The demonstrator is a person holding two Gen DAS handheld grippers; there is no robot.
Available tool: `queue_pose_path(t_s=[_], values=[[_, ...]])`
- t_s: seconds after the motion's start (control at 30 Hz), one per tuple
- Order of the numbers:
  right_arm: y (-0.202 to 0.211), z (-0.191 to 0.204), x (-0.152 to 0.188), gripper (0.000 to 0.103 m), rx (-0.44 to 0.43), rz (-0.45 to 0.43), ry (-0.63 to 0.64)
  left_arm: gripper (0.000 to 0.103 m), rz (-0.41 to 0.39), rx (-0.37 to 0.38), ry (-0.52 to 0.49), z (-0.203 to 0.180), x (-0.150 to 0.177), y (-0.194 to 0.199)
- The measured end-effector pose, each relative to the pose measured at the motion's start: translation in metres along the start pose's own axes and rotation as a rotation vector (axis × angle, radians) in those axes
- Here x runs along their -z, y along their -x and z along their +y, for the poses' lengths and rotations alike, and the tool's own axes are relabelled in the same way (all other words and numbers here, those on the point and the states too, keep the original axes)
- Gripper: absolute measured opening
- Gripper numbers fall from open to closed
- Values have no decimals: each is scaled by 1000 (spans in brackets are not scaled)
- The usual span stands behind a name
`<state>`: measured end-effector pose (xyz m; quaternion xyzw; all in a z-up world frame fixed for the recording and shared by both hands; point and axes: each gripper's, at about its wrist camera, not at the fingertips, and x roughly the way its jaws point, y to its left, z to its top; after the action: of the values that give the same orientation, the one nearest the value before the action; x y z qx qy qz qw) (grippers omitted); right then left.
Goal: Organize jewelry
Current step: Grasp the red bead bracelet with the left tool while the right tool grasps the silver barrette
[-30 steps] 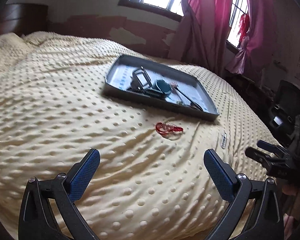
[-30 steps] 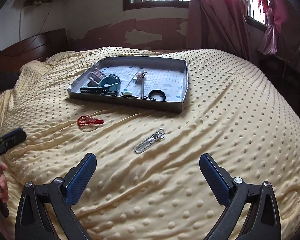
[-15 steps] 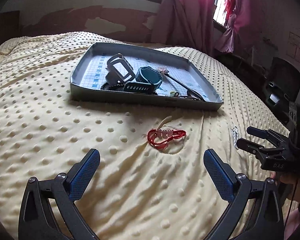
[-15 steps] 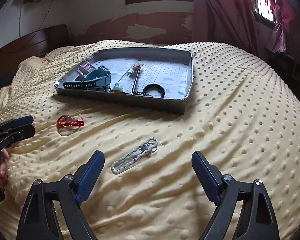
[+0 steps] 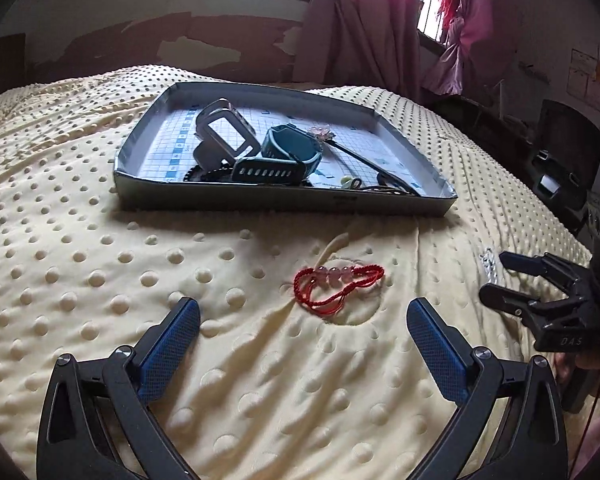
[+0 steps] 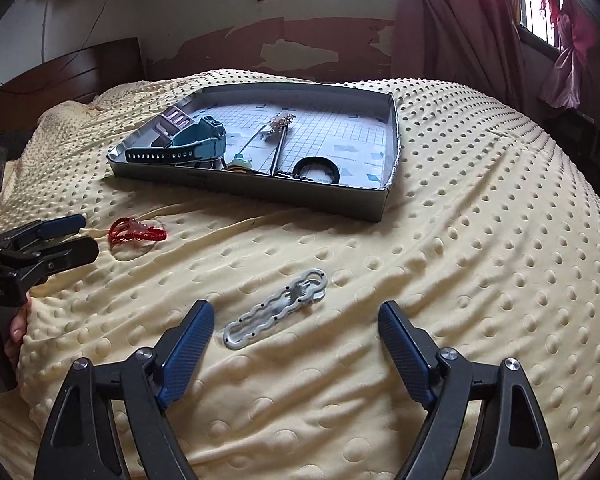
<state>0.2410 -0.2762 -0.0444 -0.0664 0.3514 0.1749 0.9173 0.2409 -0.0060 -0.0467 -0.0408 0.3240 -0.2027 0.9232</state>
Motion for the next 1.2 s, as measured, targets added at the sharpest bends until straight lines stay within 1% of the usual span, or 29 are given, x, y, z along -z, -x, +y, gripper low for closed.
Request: queue_pose_path(t_s=[0.13, 0.23, 0.33, 0.43, 0.5, 0.53, 0.57, 0.63, 0.7, 0.77, 0.83, 0.93, 1.0, 1.03, 1.07, 1.2], values=[[-3, 1, 0, 77, -1, 8, 3, 97, -1, 48, 22, 5, -8, -8], [-4, -1, 0, 76, -3, 8, -5, 92, 5, 82, 21, 7, -12, -12], [-5, -2, 0, 75, -8, 11, -19, 91, 22, 113, 1, 4, -17, -18], [-6, -2, -1, 74, -13, 11, -30, 90, 35, 119, -34, 0, -19, -25], [-7, -3, 0, 72, -13, 8, -41, 80, 46, 108, -60, -4, -21, -30], [-8, -3, 0, 71, -15, 4, -51, 70, 60, 99, -76, -6, -22, -34], [-8, -3, 0, 70, -18, 3, -60, 63, 71, 89, -87, -7, -22, -37], [-8, -2, 0, 66, -19, -1, -60, 59, 80, 86, -102, -9, -22, -42], [-8, -1, 0, 64, -24, -2, -60, 56, 81, 101, -106, -9, -21, -43], [-8, 1, 1, 62, -26, -5, -59, 45, 83, 115, -106, -9, -19, -42], [-7, 1, 0, 57, -33, -8, -59, 37, 95, 129, -104, -8, -17, -43], [-7, 1, 0, 56, -37, -9, -64, 34, 98, 136, -94, -8, -15, -41], [-6, 0, 1, 56, -44, -11, -75, 30, 102, 139, -84, -7, -14, -40], [-6, -1, 1, 56, -49, -10, -86, 23, 108, 146, -77, -7, -13, -39], [-6, -2, 1, 56, -54, -9, -96, 20, 119, 154, -68, -6, -12, -40], [-6, -6, 0, 55, -66, -6, -128, 17, 130, 138, -53, -8, -8, -37]])
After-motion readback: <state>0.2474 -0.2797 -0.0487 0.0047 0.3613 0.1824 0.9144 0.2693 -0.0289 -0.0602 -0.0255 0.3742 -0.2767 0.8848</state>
